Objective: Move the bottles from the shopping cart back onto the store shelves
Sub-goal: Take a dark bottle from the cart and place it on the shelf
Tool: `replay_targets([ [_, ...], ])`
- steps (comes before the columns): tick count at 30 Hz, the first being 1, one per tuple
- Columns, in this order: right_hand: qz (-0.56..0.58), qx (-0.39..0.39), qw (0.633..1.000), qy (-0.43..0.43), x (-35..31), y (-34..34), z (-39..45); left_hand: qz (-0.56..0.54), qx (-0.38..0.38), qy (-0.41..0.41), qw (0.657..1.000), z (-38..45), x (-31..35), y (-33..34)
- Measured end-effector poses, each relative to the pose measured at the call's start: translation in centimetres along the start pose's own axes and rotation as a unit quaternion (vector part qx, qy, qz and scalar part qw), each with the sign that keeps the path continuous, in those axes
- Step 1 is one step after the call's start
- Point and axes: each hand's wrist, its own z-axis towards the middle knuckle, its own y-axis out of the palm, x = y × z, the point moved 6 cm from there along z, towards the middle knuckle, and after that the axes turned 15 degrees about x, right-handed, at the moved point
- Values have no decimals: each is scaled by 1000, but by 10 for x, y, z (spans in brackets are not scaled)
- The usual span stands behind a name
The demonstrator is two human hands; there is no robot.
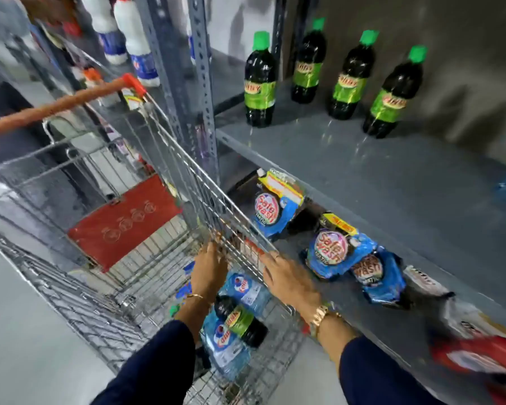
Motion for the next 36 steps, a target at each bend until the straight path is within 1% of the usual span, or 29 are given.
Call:
replay_targets([
  [1, 5, -46, 999, 12, -2, 21, -1, -1, -13, -31, 999, 0, -16, 9],
  [2, 23, -112, 993, 19, -6, 46, -5, 6, -20, -58, 998, 2, -33, 20],
  [4, 47, -206, 977, 36, -11, 88, -17, 20, -46, -123, 991, -3, -67, 41],
  [7, 58, -283, 956, 54, -17, 141, -29, 3, -67, -204, 977, -8, -100, 67],
  [8, 54, -300, 951, 56, -20, 154, -31, 8, -75, -226, 971, -8, -108, 74],
  [10, 43, -328, 940, 86, -17, 175, -36, 17, -97, -261, 960, -8, -119, 85],
  [12, 43, -334, 935, 113, -12, 189, -41, 26, -122, -287, 950, -7, -128, 95],
  [14, 37, -343, 931, 116, -11, 204, -47, 18, -142, -305, 941, -6, -138, 108],
  [16, 25, -340, 934, 103, -13, 214, -53, -7, -163, -326, 931, -7, -141, 119],
  [20, 42, -353, 927, 118, -16, 221, -54, -25, -153, -344, 926, -5, -142, 123],
  [24, 67, -340, 929, 132, -17, 208, -46, -35, -145, -321, 935, 3, -122, 106],
  [26, 92, -313, 934, 147, -19, 196, -34, -47, -135, -287, 947, 15, -103, 88],
  [28, 107, -285, 940, 153, -23, 178, -16, -59, -108, -255, 959, 30, -82, 63],
  [33, 157, -188, 950, 193, -26, 117, 31, -124, -33, -215, 968, 69, -26, -14],
  [36, 201, -97, 951, 212, -24, 60, 56, -134, 7, -132, 982, 88, 28, -67],
])
